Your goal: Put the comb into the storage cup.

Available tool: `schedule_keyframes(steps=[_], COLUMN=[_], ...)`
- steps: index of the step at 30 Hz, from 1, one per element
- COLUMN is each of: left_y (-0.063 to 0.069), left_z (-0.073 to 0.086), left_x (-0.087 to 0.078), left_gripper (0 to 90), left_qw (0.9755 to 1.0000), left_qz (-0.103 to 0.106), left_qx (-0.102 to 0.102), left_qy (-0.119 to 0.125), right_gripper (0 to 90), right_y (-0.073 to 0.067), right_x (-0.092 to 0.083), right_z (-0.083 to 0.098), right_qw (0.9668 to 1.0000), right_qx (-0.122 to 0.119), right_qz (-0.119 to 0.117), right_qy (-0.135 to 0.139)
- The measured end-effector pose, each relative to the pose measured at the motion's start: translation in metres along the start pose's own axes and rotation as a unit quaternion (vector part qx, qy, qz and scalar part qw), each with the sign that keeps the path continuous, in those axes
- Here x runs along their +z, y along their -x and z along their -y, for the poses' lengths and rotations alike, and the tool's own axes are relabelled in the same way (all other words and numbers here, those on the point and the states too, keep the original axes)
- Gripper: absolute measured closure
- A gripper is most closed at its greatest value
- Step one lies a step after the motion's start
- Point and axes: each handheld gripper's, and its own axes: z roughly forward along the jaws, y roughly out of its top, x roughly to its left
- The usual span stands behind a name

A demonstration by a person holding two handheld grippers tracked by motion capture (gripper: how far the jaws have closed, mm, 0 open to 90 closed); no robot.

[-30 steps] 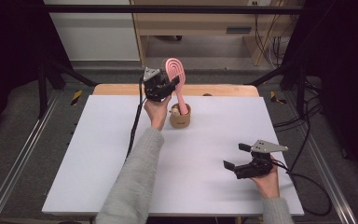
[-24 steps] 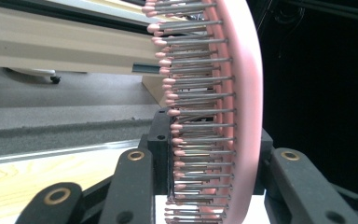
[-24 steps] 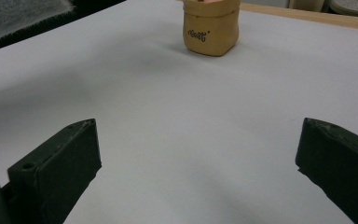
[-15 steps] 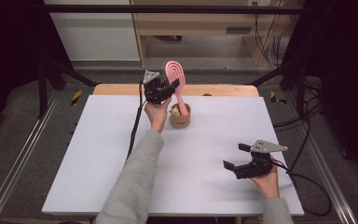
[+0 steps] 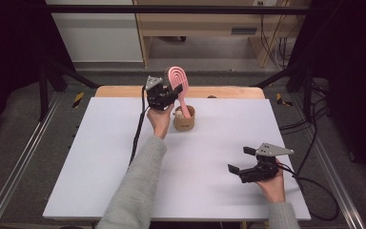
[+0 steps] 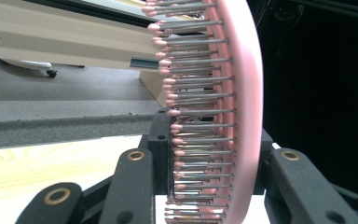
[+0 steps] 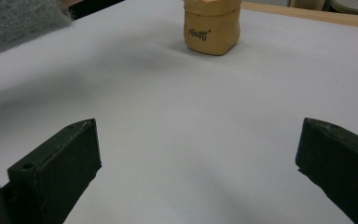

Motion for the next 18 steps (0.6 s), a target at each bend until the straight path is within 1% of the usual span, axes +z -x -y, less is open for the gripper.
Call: schedule_keyframes(steps=[9,18], left_y=[-0.003,-0.008], left_z=[0.008,0.013], left_x=[-0.001,-0.003], left_gripper=[64.0,64.0], left_qw=[1.0000,1.0000], left_qz=[0.001,-0.005], left_qx=[-0.004,-0.005], left_qy=[-0.002,-0.007], right_gripper=[0.1,0.2], right_y=[0.000,0.000], right_x=[0.000,0.001], right_z=[0.000,0.000], right_qw=[1.0000,1.0000], right_qx=[-0.003,-0.002], right_qz=[0.000,0.000], right_qy=[-0.001,-0.001])
